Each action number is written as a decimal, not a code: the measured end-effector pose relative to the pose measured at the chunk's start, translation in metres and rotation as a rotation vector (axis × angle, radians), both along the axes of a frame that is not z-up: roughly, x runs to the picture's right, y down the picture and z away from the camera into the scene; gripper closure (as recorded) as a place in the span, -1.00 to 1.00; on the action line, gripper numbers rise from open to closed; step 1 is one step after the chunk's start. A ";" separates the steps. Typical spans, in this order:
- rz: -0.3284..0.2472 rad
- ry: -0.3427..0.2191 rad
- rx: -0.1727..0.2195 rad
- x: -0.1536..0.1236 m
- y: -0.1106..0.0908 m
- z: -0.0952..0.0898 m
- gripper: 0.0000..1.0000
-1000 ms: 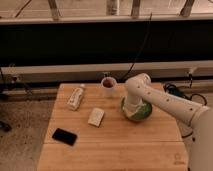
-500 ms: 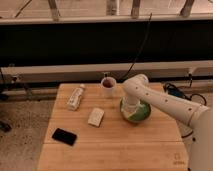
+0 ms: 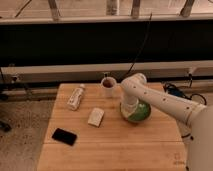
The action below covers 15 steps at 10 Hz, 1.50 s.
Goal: Push the ceramic bowl across the table
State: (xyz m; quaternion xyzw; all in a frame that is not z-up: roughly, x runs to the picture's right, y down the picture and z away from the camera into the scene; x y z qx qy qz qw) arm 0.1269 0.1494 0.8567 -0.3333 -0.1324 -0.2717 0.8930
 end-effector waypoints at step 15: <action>-0.106 -0.078 0.006 -0.025 0.002 -0.008 1.00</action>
